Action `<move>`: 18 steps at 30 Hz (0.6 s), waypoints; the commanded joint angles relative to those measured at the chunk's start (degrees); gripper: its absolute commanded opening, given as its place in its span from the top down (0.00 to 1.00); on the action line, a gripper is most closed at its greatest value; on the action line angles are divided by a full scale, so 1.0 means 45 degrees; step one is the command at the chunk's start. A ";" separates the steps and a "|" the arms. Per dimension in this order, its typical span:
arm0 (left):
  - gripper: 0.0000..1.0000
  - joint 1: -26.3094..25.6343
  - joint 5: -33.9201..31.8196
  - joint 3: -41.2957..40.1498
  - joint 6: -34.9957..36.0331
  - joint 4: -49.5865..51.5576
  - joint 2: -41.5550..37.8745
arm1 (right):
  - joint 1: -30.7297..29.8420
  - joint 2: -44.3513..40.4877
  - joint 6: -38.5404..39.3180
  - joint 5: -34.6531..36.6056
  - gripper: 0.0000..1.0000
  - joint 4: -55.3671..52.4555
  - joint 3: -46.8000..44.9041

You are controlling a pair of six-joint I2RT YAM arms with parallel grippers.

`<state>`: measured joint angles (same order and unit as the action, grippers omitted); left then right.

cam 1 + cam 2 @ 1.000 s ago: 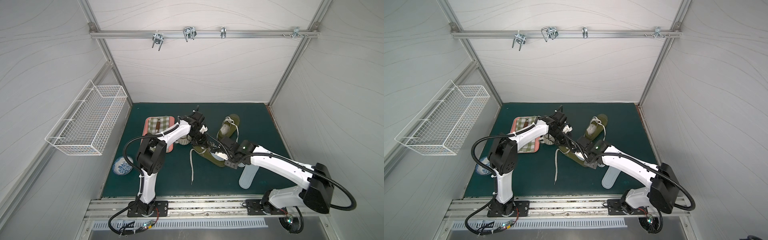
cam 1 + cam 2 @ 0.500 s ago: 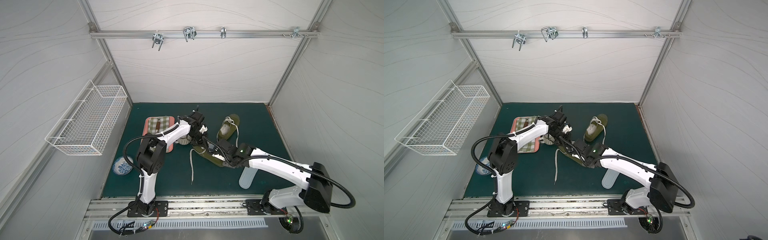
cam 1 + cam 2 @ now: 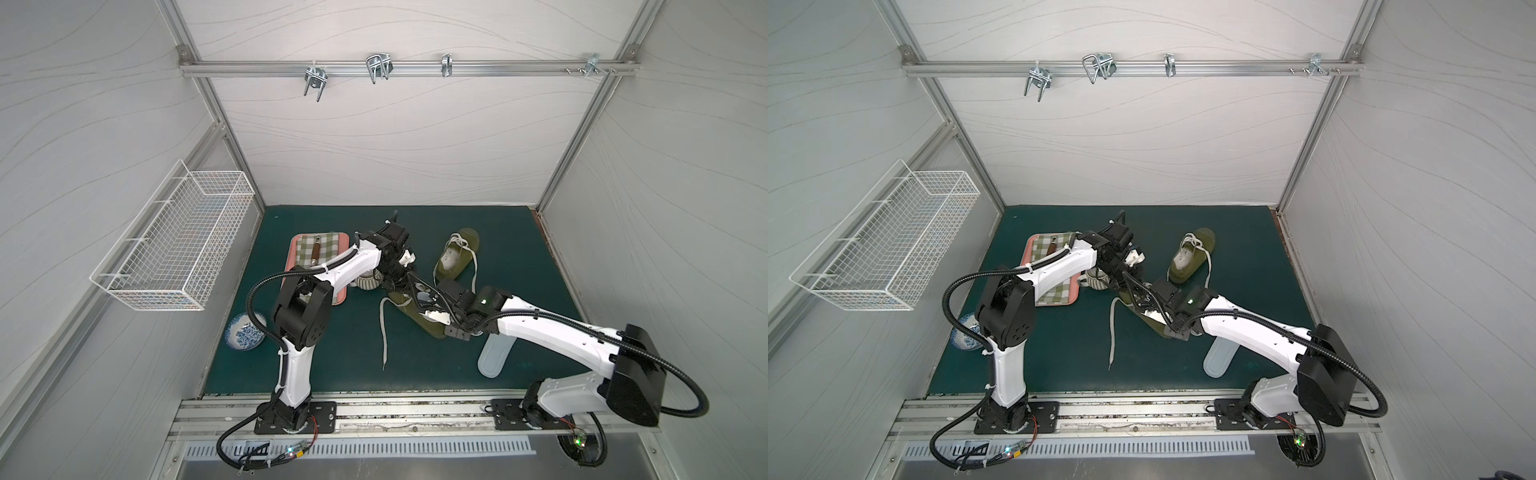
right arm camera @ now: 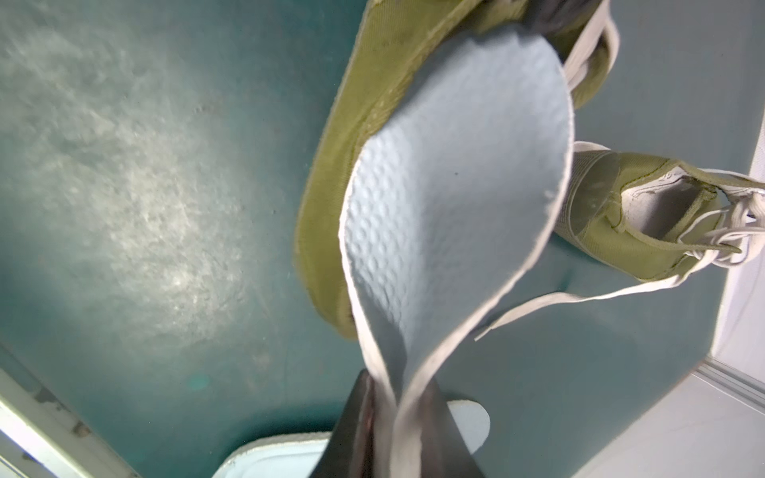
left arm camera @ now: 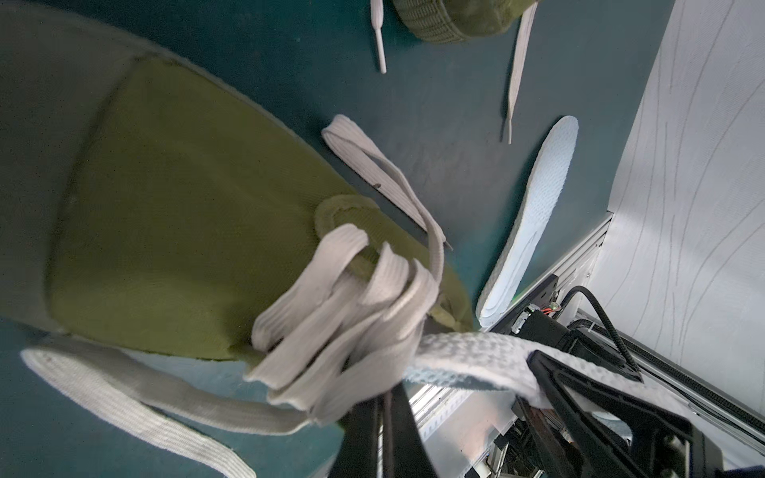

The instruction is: Insert the insole into the shoe

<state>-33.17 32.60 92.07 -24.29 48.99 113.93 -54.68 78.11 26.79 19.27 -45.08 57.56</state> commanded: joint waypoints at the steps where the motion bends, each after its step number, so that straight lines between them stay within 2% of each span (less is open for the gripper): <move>1: 1.00 -0.0166 0.0317 0.0165 0.0063 -0.0482 -0.0553 | 0.0637 0.0133 0.0086 -0.1293 0.81 0.0230 0.0235; 4: 1.00 -0.0304 0.0318 0.0166 0.0059 -0.0491 -0.0494 | 0.1141 0.0154 -0.0062 -0.2151 0.81 0.0186 0.0462; 10: 1.00 -0.0324 0.0188 -0.0118 -0.0524 -0.0791 -0.0624 | 0.1727 0.0626 -0.1592 -0.3126 0.80 -0.0429 0.1022; 18: 1.00 -0.0323 0.0320 -0.0666 -0.1045 -0.1512 -0.0947 | 0.2008 0.1221 -0.2873 -0.4389 0.80 -0.0417 0.1256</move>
<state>-34.04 31.68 89.12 -27.40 45.39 112.12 -46.24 82.61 16.38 4.19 -47.64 62.15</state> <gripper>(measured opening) 0.052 0.200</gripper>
